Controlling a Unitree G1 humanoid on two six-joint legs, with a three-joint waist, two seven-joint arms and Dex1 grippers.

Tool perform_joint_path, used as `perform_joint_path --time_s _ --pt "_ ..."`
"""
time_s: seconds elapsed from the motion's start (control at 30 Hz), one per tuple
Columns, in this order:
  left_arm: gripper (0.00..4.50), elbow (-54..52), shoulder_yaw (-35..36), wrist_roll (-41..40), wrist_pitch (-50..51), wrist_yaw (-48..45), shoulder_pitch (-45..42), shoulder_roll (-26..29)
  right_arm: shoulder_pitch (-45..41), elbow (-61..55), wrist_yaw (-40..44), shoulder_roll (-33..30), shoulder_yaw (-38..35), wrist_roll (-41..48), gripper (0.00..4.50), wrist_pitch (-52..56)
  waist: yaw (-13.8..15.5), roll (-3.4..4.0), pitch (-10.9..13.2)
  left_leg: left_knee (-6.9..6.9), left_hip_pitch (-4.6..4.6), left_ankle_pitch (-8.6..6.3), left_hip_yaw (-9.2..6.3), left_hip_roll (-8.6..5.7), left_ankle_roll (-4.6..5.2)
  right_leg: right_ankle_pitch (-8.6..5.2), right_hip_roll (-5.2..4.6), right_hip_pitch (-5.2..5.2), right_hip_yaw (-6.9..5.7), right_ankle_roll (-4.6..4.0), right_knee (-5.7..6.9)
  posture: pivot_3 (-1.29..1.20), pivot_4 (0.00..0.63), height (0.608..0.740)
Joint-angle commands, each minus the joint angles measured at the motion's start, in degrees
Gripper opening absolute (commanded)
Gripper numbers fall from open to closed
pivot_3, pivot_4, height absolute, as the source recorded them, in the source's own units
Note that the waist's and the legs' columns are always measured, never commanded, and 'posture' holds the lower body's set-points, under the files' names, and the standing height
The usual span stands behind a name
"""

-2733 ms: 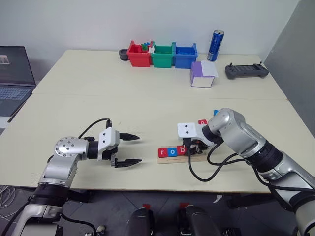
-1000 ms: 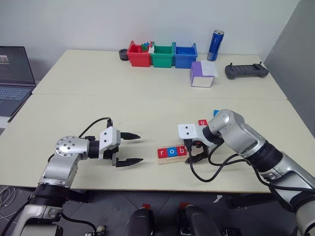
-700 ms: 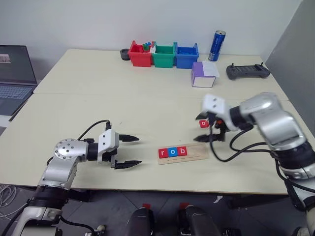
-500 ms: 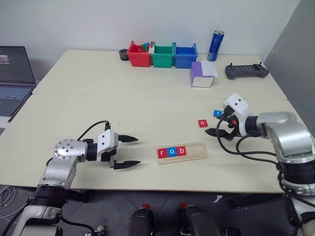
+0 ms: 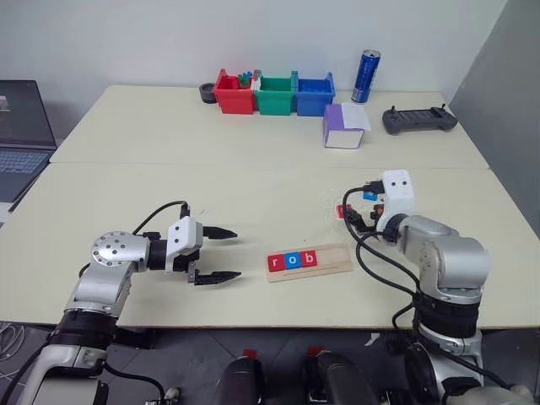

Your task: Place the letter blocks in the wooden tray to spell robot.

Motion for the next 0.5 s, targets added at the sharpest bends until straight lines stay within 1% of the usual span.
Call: perform_joint_path --time_s 0.03,0.27,0.5 --pt "4.5 -2.0 0.2 -0.4 0.5 0.2 -0.3 0.2 -0.8 -0.3 -1.2 -0.4 0.6 1.4 4.46 -1.8 0.0 0.0 0.0 0.0 0.0 0.0 0.0 0.0 0.0 0.0 0.0 0.0 0.0 0.0 0.0 0.0 0.15 0.74" --pt "4.5 -3.4 0.5 -0.4 1.0 0.7 0.8 0.2 -1.9 4.8 -3.4 -0.4 1.2 2.3 4.46 -6.1 0.0 0.0 0.0 0.0 0.0 0.0 0.0 0.0 0.01 0.0 0.01 0.0 0.0 0.0 0.0 0.0 0.15 0.74" --pt "4.5 -4.9 0.4 -0.1 1.5 1.4 1.4 0.4 -5.8 16.1 -4.1 -0.3 2.4 2.8 4.46 -14.4 -0.1 0.0 0.0 0.0 0.01 0.0 0.0 0.01 0.01 0.0 0.02 0.0 0.0 0.0 0.0 0.0 0.15 0.74"
